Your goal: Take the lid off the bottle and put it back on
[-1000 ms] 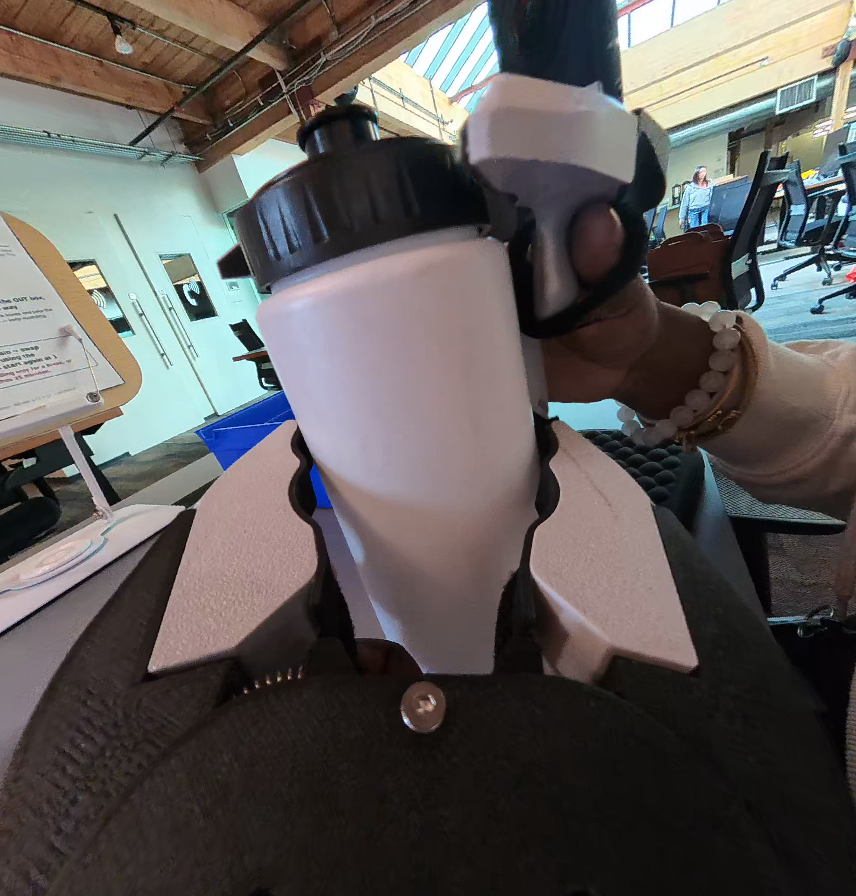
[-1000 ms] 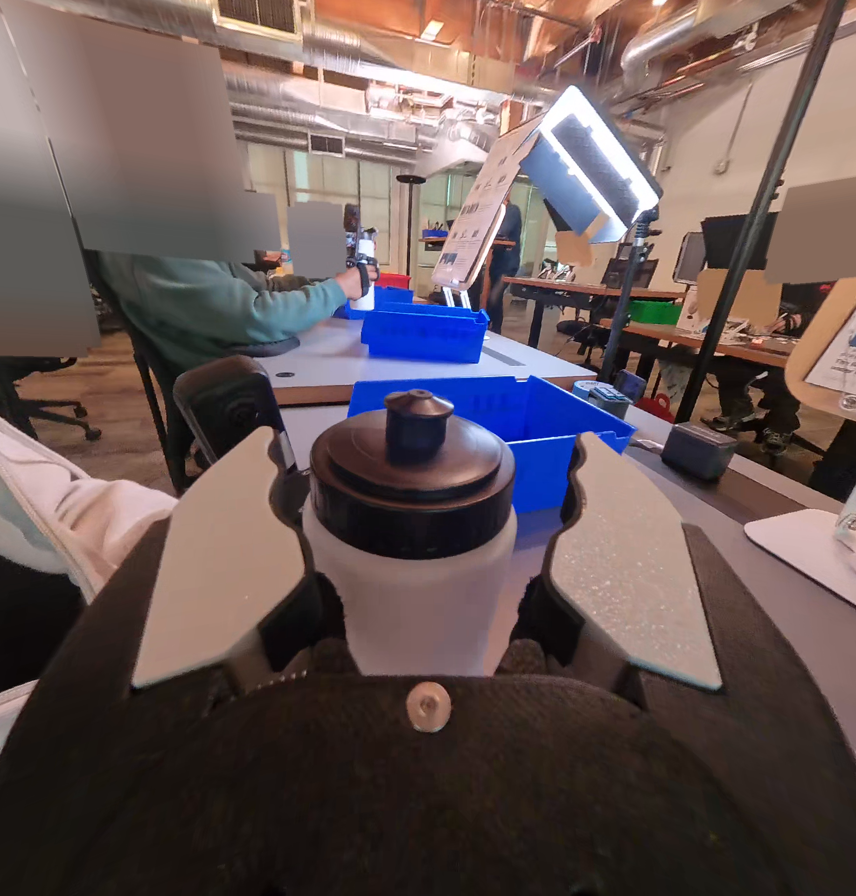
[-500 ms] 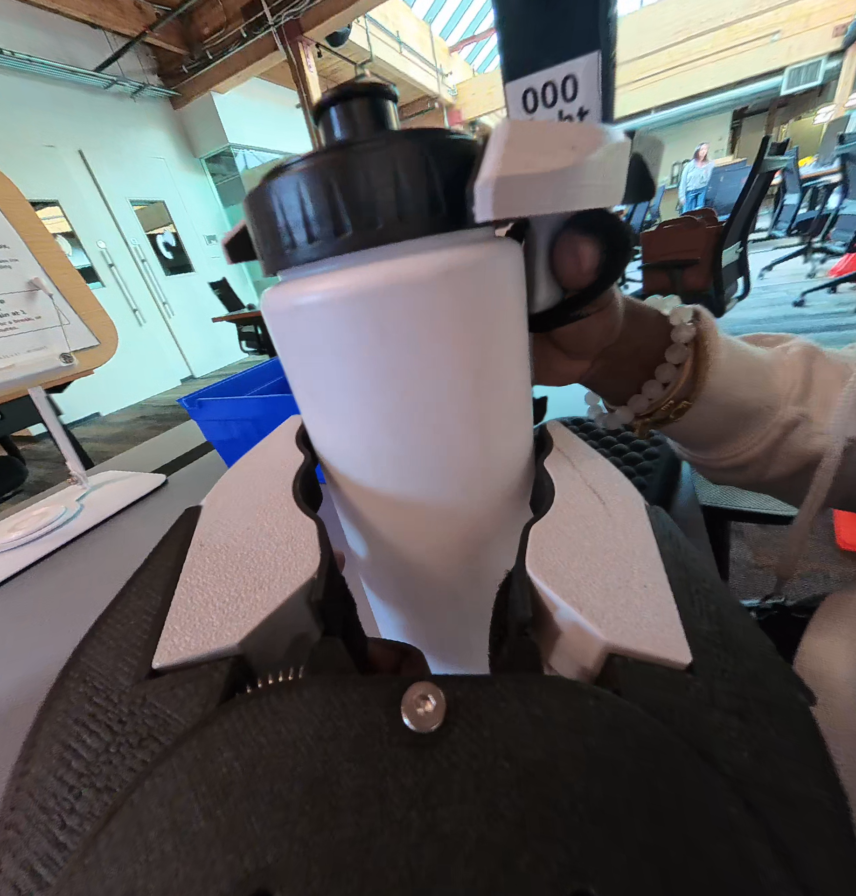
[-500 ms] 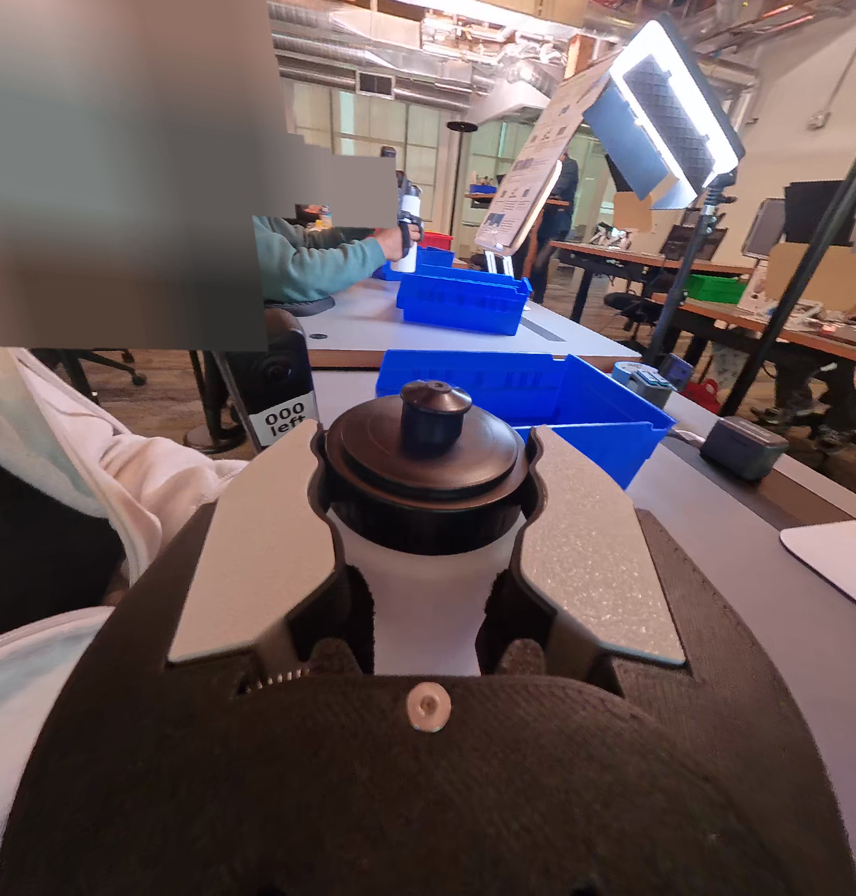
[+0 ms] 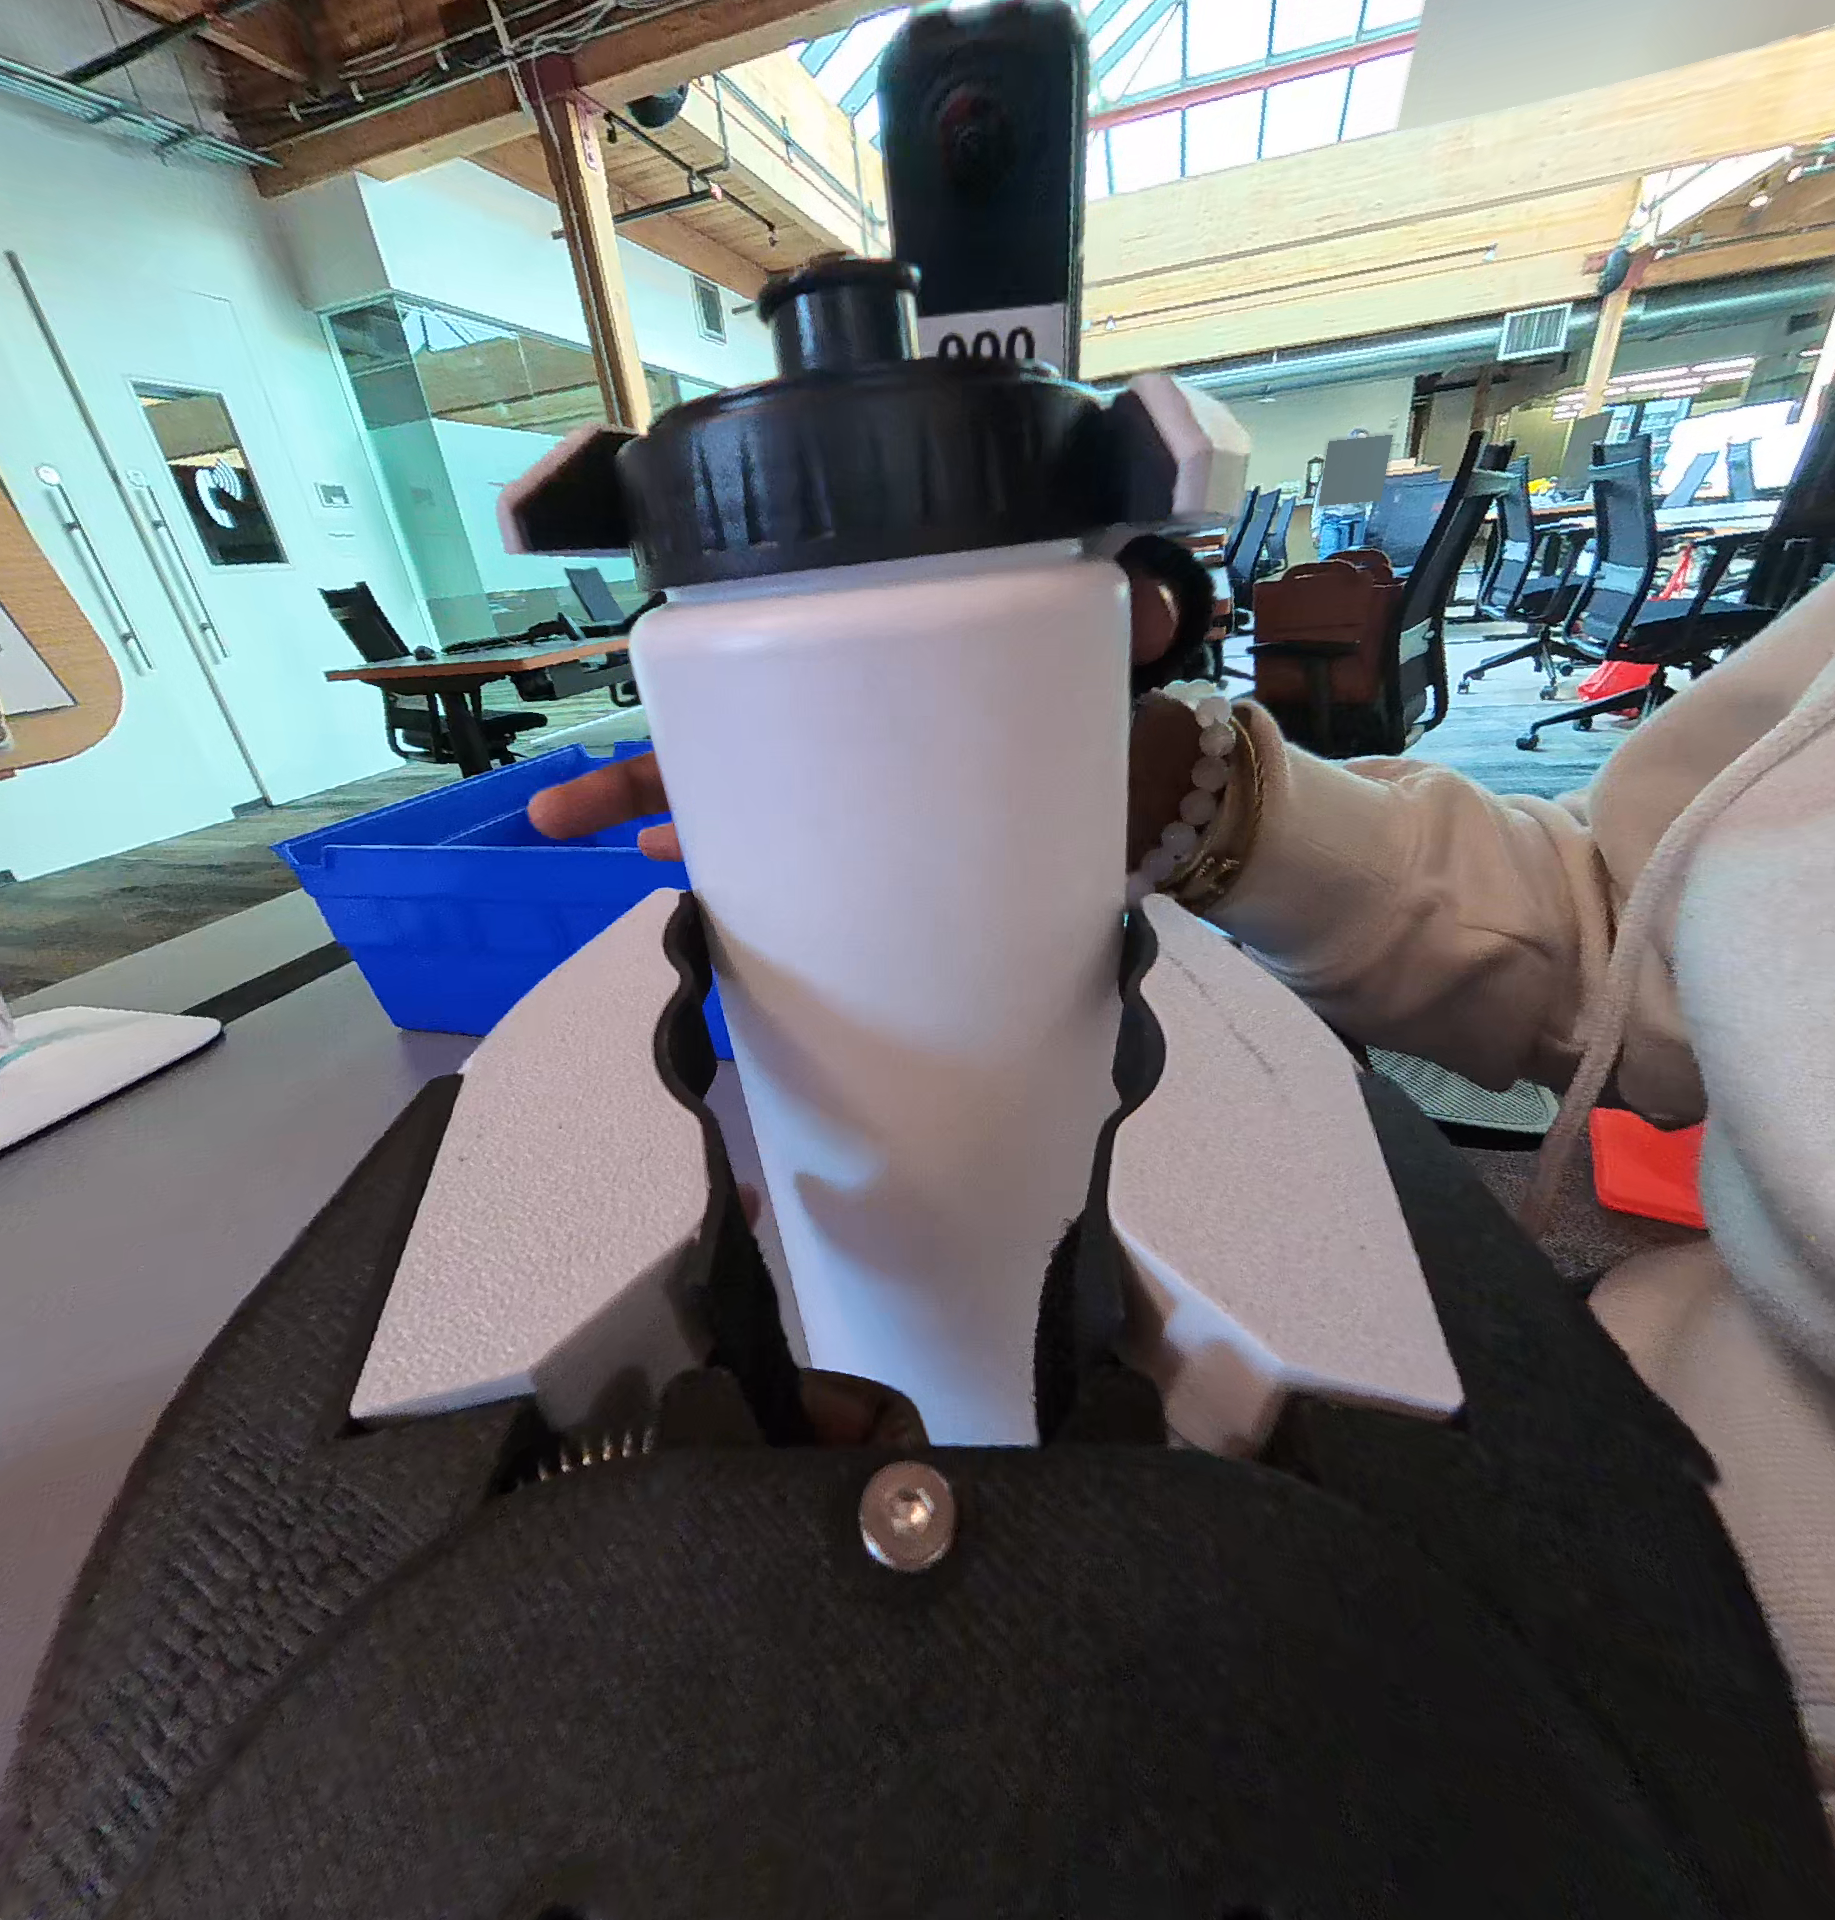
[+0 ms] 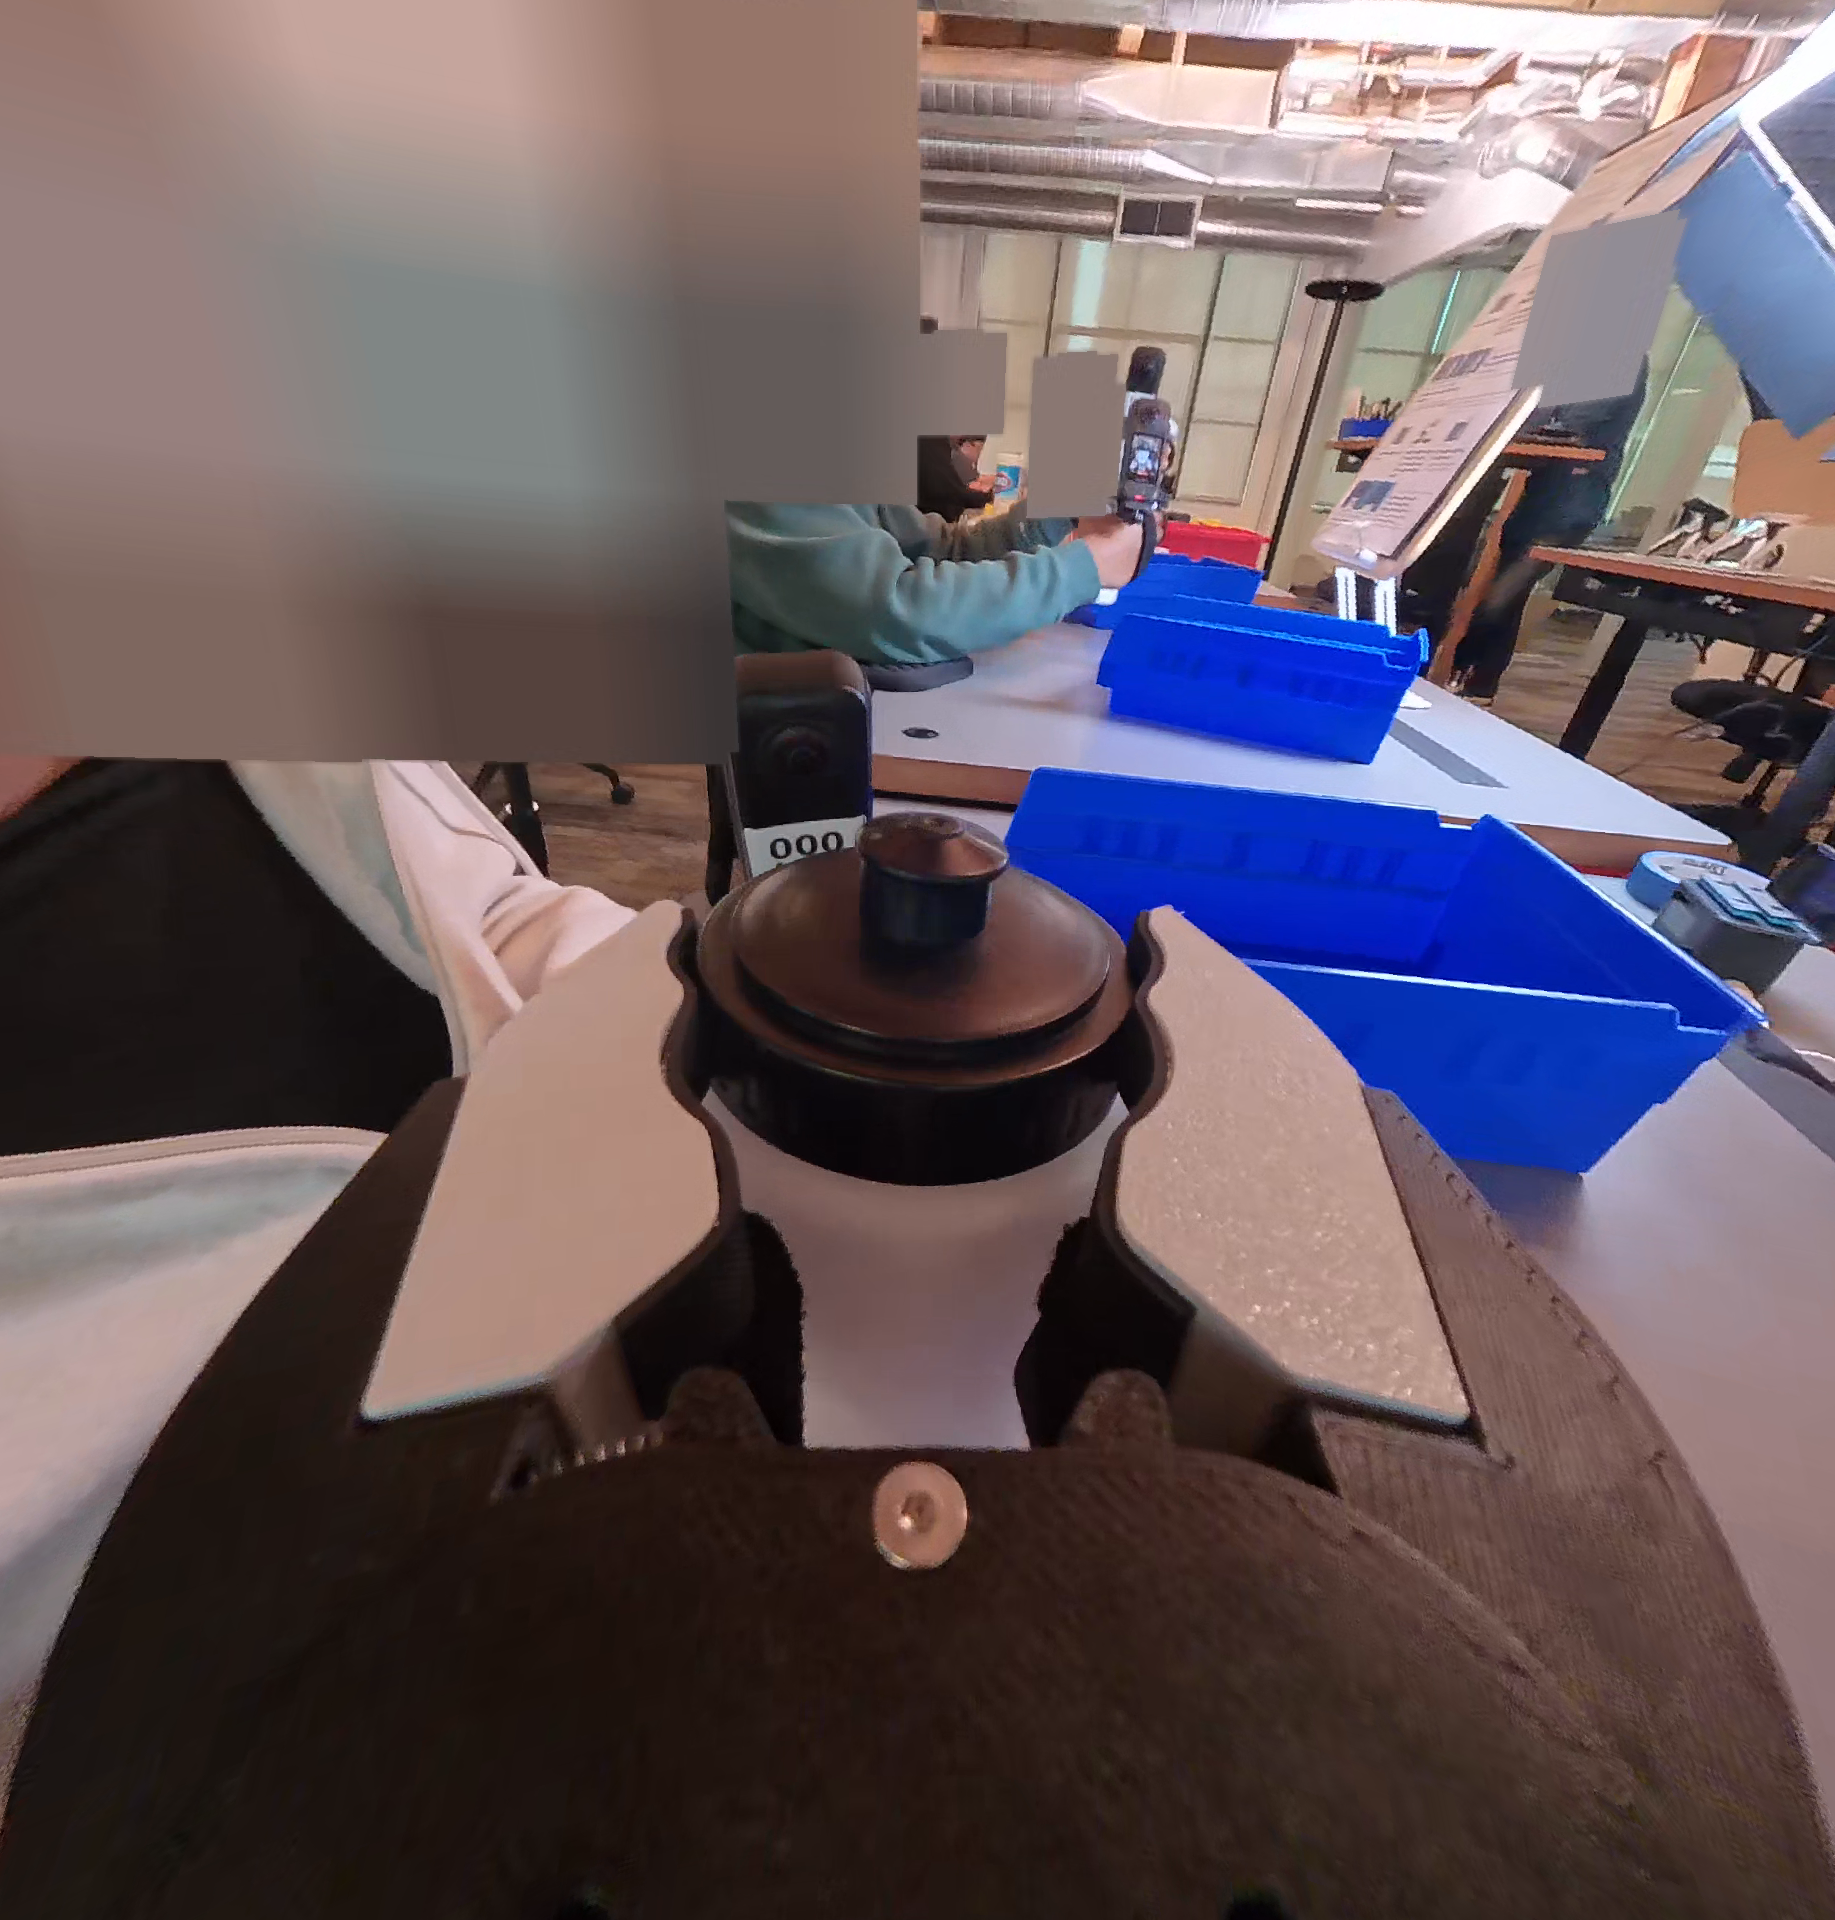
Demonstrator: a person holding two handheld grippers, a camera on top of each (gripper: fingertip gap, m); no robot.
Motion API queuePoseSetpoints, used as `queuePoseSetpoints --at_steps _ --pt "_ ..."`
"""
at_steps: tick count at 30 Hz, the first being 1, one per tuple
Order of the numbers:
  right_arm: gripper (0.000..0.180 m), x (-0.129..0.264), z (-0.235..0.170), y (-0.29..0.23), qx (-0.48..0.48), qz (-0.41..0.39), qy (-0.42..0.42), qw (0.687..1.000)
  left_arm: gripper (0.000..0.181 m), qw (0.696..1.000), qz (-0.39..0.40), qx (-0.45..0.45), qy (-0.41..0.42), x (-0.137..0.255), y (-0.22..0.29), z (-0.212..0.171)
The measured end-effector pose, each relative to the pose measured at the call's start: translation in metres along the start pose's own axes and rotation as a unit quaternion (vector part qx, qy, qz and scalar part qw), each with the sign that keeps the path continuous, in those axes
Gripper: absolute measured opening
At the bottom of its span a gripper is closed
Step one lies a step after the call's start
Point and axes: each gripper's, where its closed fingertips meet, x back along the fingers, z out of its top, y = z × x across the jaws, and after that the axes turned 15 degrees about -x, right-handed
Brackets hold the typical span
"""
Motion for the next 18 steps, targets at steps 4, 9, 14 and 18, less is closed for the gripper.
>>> queuePoseSetpoints --at_steps 4,9,14,18 --pt "0.078 -0.004 0.002 -0.001 0.002 -0.013 0.03 0.999 0.1 0.999 -0.002 0.031 -0.007 -0.006 -0.001 -0.004" --pt "0.078 -0.012 0.002 -0.012 0.01 -0.023 0.059 0.998 0.094 0.997 -0.058 0.013 -0.055 -0.011 0.018 -0.012" --pt "0.078 -0.007 -0.001 -0.02 -0.002 0.044 0.032 0.999 0.086 0.994 -0.092 0.033 -0.048 -0.007 0.025 -0.01" --pt "0.078 -0.007 -0.001 -0.022 -0.002 0.08 0.039 0.996 0.086 0.993 -0.1 0.033 -0.047 -0.006 0.025 -0.01"
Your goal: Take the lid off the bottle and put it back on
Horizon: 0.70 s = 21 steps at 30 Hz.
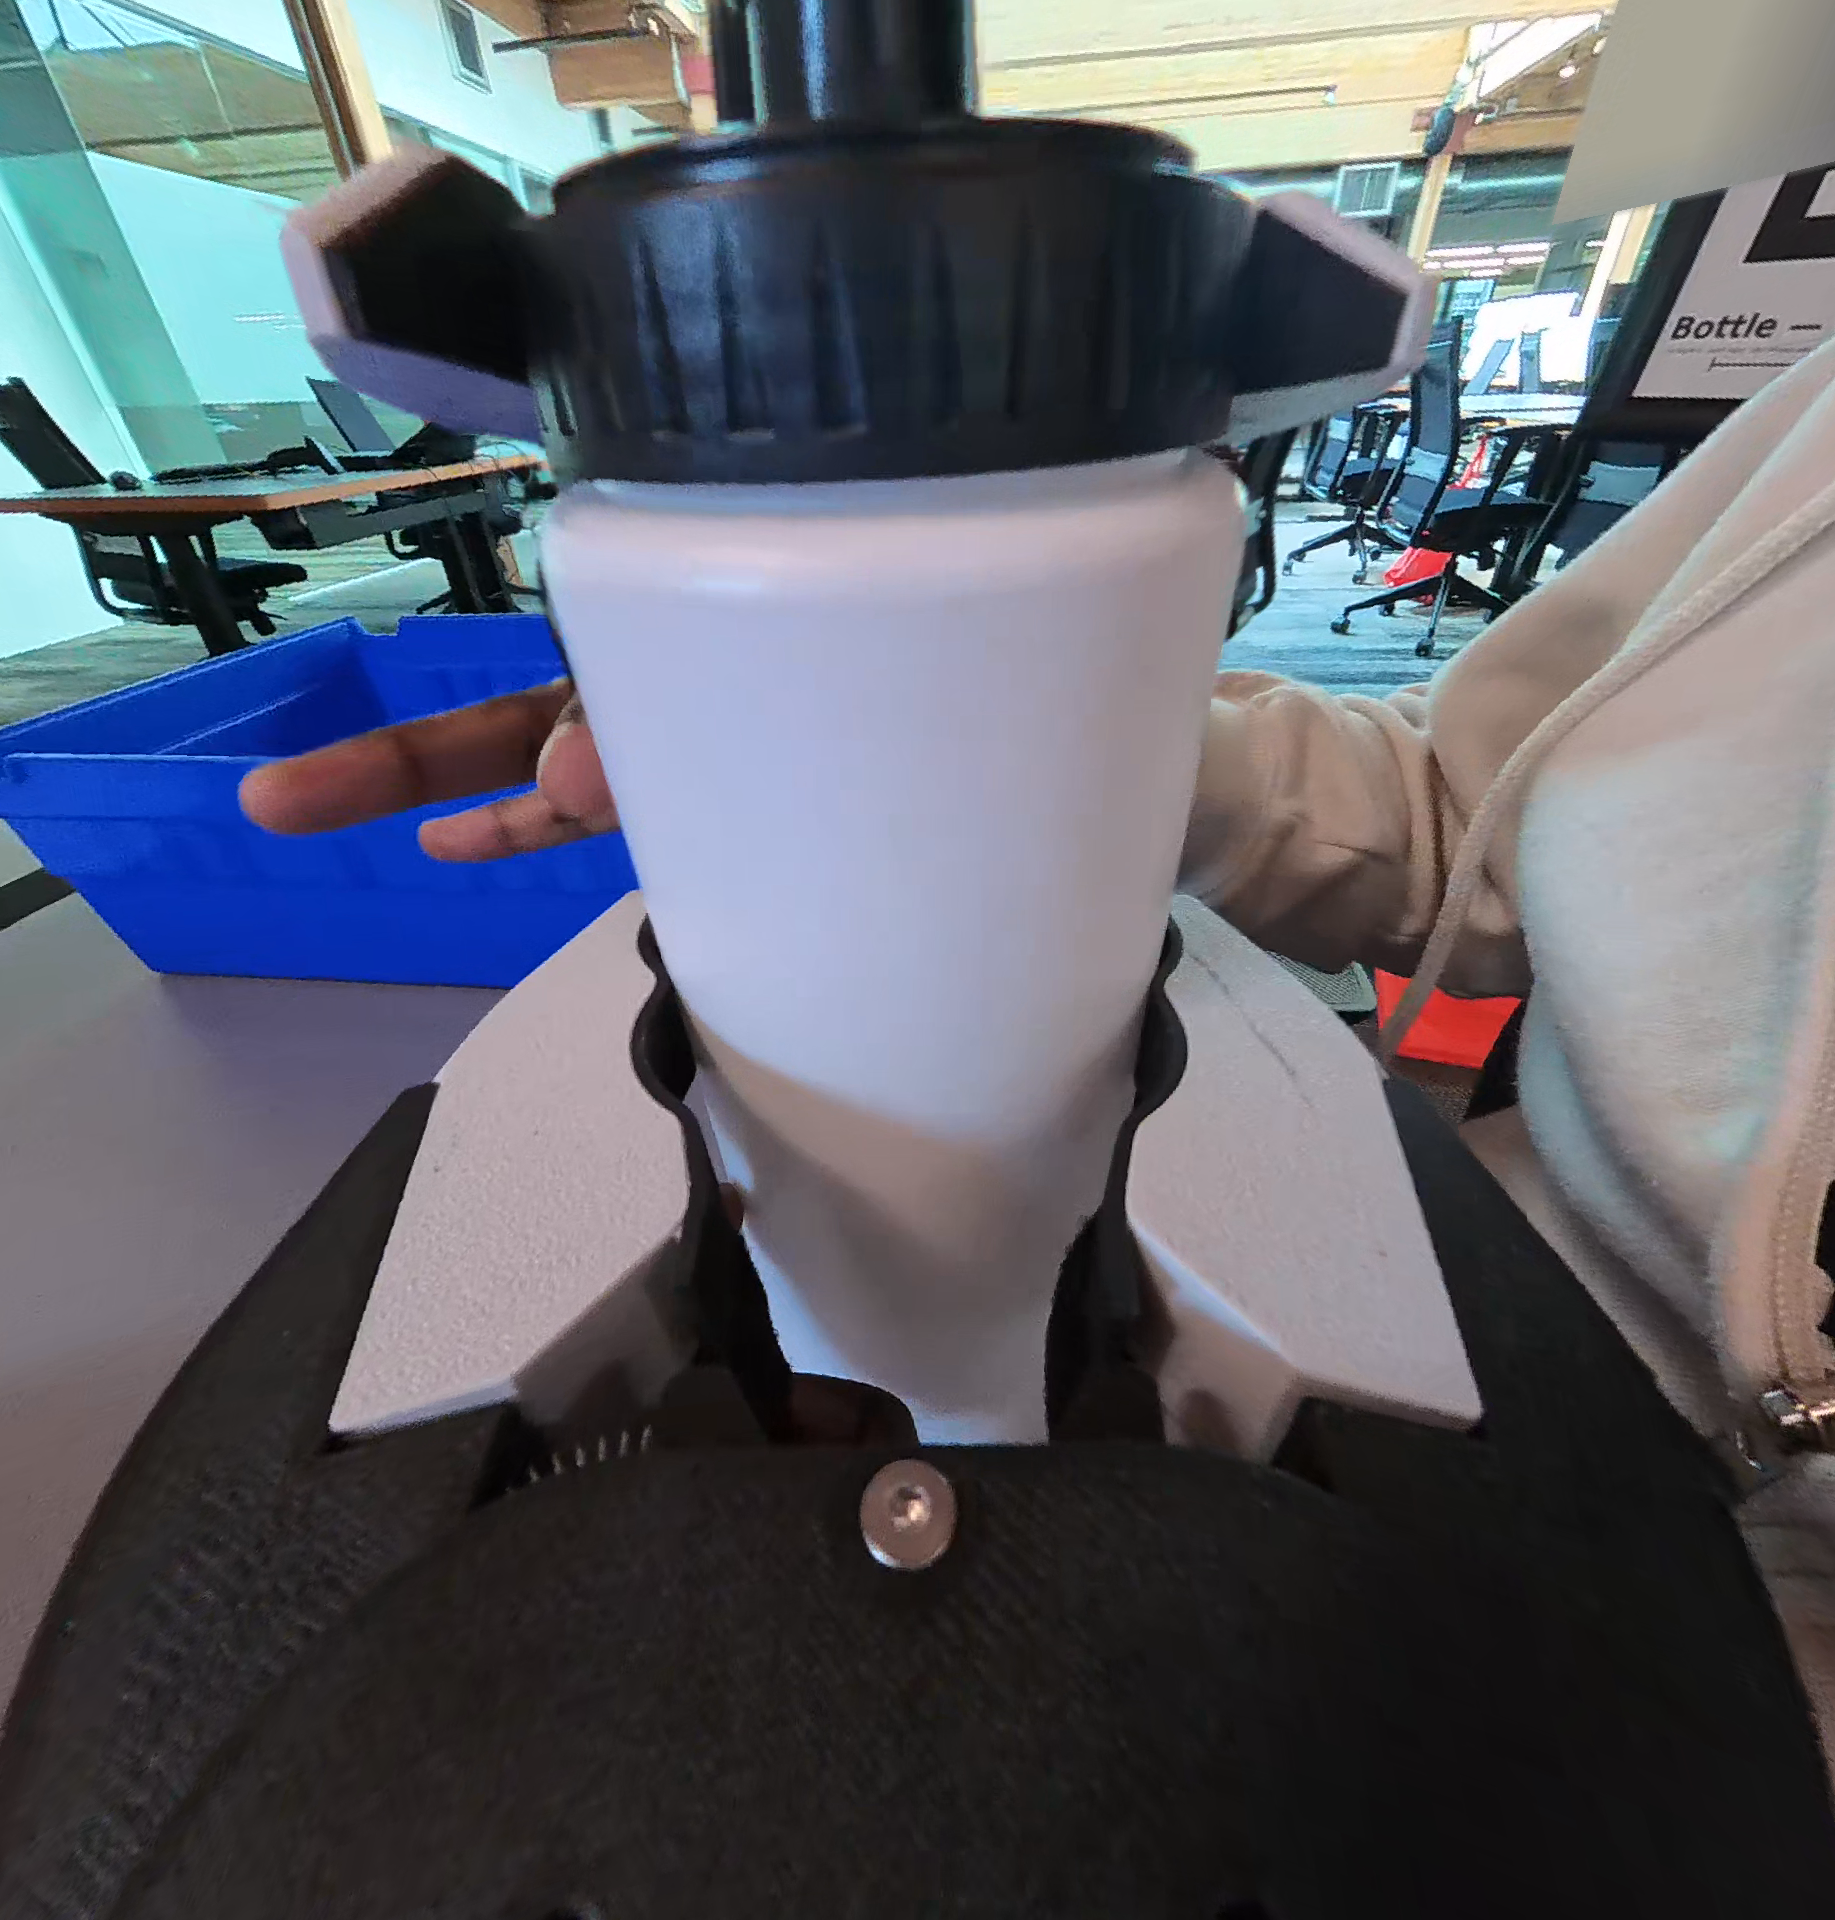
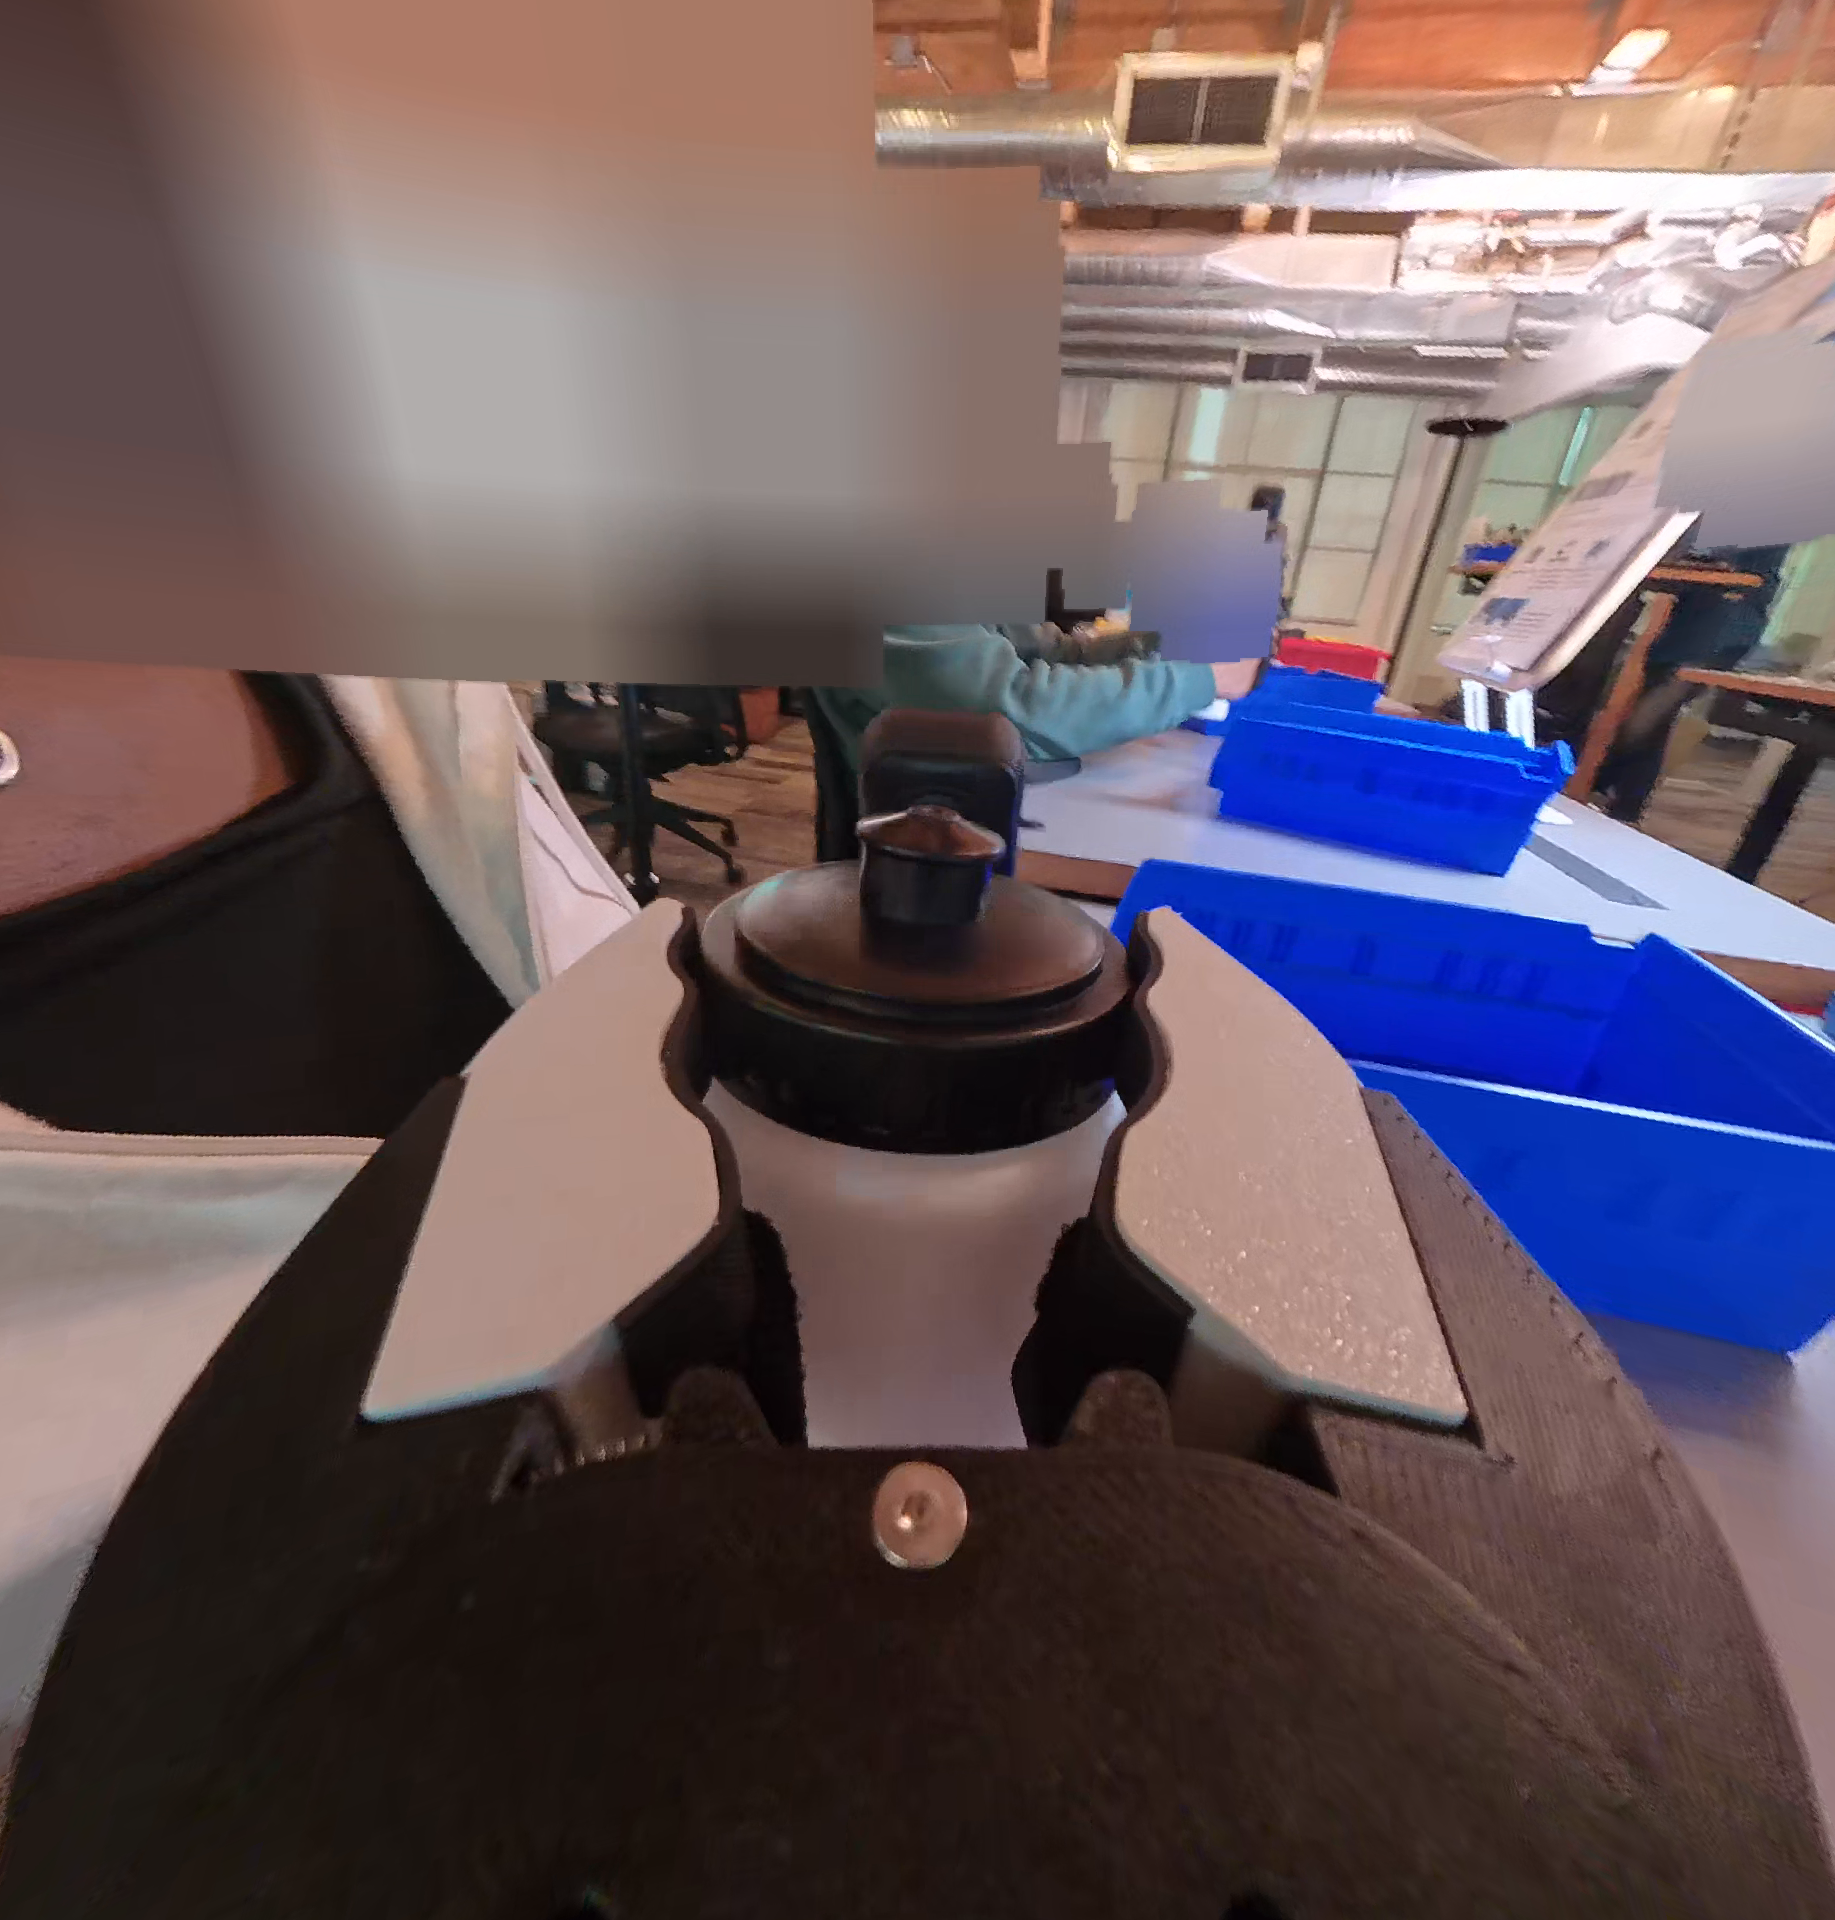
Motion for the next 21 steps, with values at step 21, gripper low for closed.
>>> queuePoseSetpoints --at_steps 21 --pt "0.071 0.008 0.008 0.029 0.085 -0.294 -0.034 0.951 0.086 0.996 0.077 0.009 -0.05 0.006 -0.023 -0.009"
